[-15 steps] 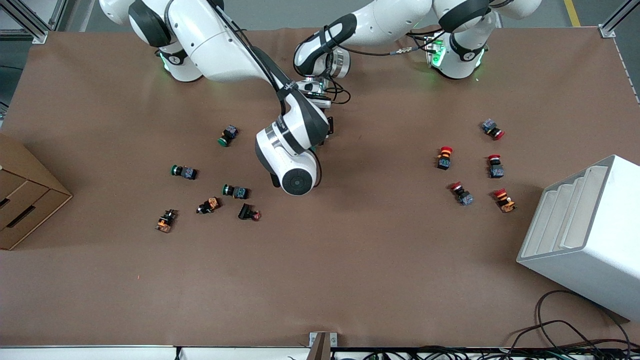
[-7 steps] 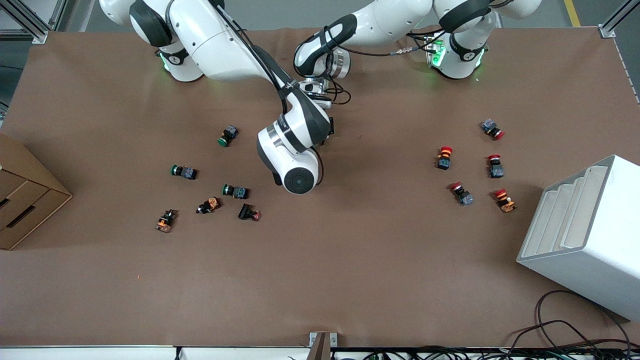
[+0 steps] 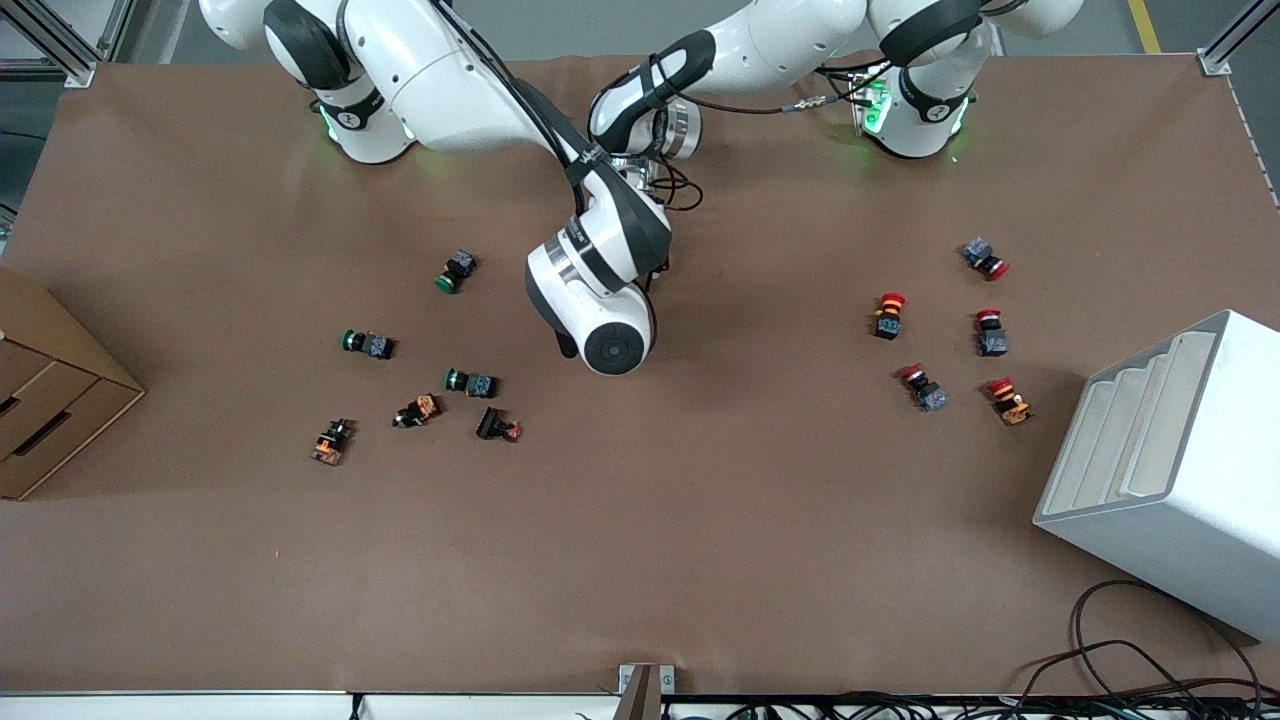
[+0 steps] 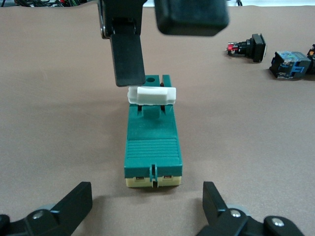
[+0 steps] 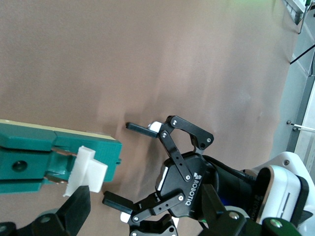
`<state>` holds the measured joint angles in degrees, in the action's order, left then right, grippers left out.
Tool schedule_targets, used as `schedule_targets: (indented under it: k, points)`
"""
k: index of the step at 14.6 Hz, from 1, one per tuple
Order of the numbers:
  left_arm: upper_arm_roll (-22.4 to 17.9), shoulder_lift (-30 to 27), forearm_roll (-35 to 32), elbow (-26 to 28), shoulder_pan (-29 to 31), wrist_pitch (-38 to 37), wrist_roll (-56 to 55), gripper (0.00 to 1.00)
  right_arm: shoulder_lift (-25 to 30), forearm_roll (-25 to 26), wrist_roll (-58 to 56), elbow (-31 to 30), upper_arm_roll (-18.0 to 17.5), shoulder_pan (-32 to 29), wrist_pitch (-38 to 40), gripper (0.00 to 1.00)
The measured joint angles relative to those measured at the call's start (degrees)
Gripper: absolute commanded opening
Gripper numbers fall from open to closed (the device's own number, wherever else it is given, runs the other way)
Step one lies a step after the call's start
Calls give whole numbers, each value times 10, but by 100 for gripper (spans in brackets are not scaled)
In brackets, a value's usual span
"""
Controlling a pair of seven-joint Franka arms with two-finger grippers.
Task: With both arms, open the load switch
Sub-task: 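Push the white handle fully down with the left gripper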
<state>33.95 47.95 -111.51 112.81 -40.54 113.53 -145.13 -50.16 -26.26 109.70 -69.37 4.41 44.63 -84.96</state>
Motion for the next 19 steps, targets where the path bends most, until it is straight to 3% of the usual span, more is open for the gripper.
schedule_targets:
  k: [19]
  points:
    - [0,0,0,0,0,0,0,100,-2,2,0,-10,2,2,-4,100]
